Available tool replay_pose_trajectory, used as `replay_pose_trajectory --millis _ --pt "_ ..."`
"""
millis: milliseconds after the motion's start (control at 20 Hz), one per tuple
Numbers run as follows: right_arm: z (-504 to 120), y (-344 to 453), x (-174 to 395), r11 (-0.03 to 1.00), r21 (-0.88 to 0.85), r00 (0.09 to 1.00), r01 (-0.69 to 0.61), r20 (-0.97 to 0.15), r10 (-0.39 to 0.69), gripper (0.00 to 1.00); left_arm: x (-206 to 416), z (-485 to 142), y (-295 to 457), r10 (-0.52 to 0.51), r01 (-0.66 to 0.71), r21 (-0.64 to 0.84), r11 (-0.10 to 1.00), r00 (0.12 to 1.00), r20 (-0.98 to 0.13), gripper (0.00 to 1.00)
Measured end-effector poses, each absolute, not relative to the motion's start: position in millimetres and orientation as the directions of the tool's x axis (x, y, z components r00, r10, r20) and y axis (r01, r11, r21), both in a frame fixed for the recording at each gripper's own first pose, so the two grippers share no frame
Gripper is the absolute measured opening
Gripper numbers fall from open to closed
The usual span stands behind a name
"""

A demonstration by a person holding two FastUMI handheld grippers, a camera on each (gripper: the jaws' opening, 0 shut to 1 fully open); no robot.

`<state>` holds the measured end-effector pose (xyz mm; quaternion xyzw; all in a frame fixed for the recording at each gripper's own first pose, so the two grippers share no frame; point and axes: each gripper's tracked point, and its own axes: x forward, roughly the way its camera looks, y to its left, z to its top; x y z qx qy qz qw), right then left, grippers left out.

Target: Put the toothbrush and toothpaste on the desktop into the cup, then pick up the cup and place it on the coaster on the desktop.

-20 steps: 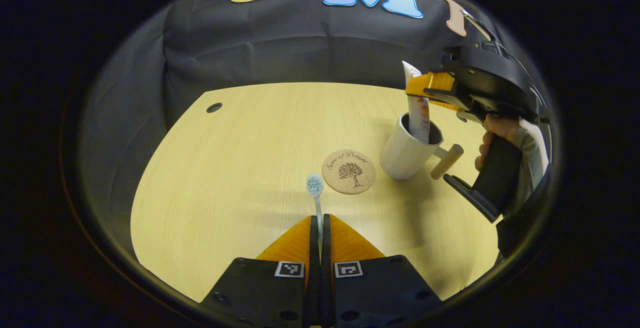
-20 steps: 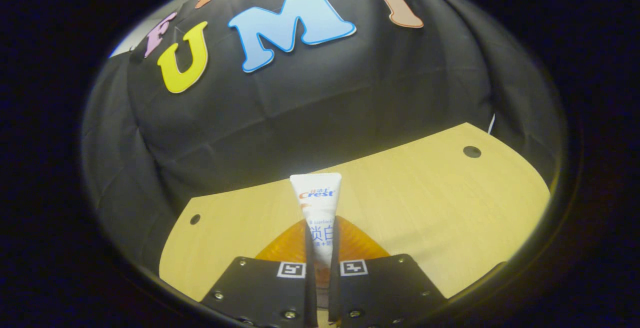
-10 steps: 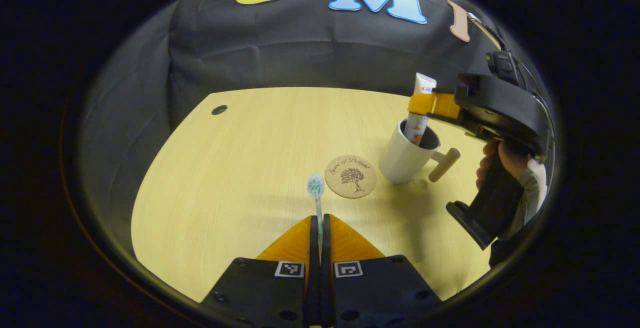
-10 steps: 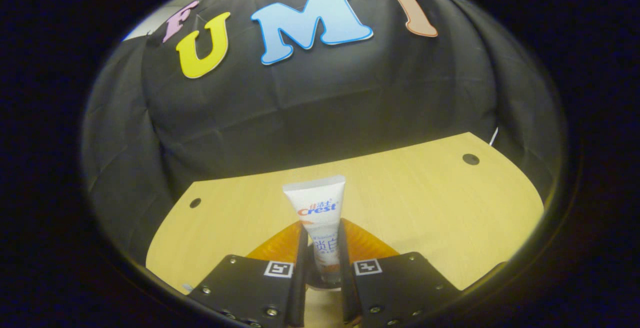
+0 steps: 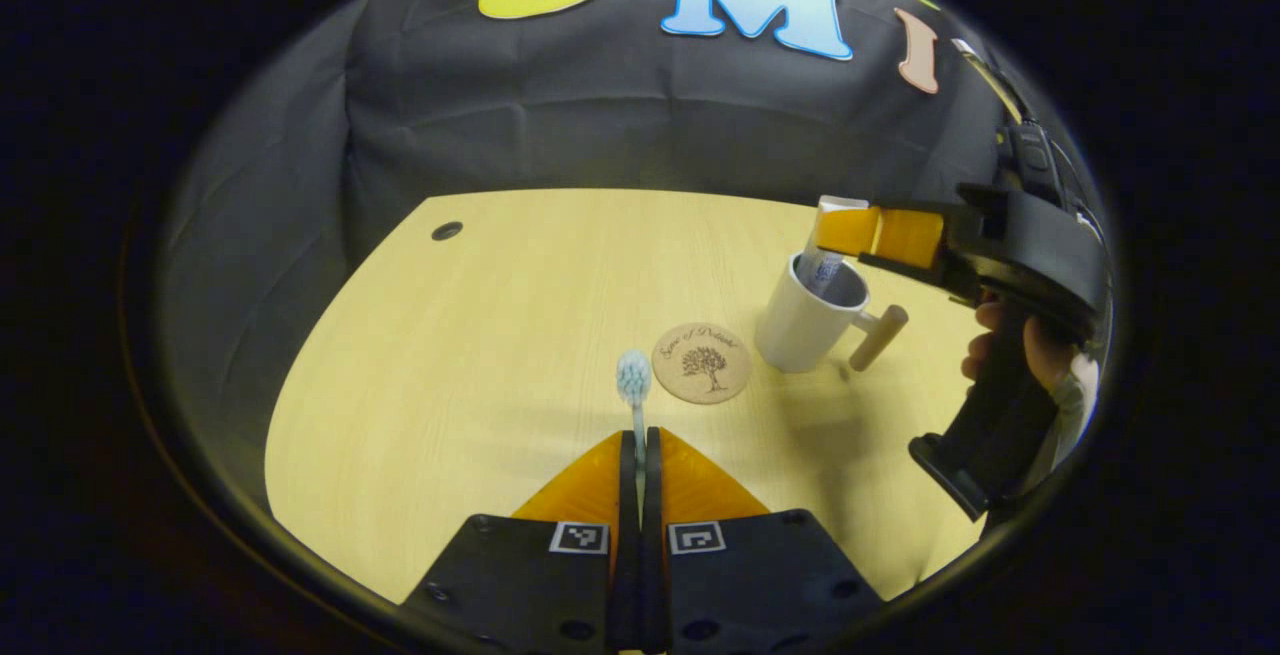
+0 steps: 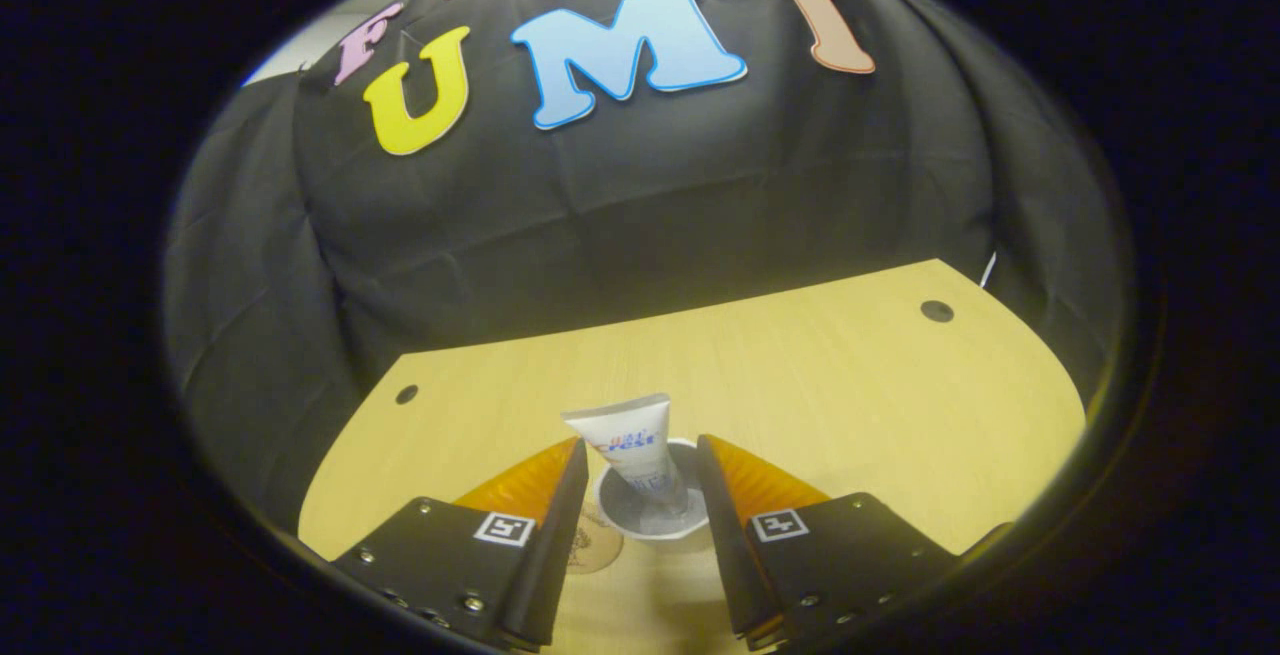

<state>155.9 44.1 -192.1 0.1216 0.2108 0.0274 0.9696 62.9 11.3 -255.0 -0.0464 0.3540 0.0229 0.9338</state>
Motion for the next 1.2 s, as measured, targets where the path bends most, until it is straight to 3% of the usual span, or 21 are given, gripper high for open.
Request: replay_pose_trajectory --millis 350,1200 --pt "-142 20 131 0.959 0.282 0.938 0.000 -0.331 0.098 0.63 75 -221 -6 0.009 -0.021 -0.014 1.000 0.806 -0.592 0.08" --pt "-150 -78 68 0.970 0.142 0.892 0.198 -0.436 -0.118 0.64 136 -104 -111 -0.121 0.178 0.154 0.972 0.940 -0.320 0.07"
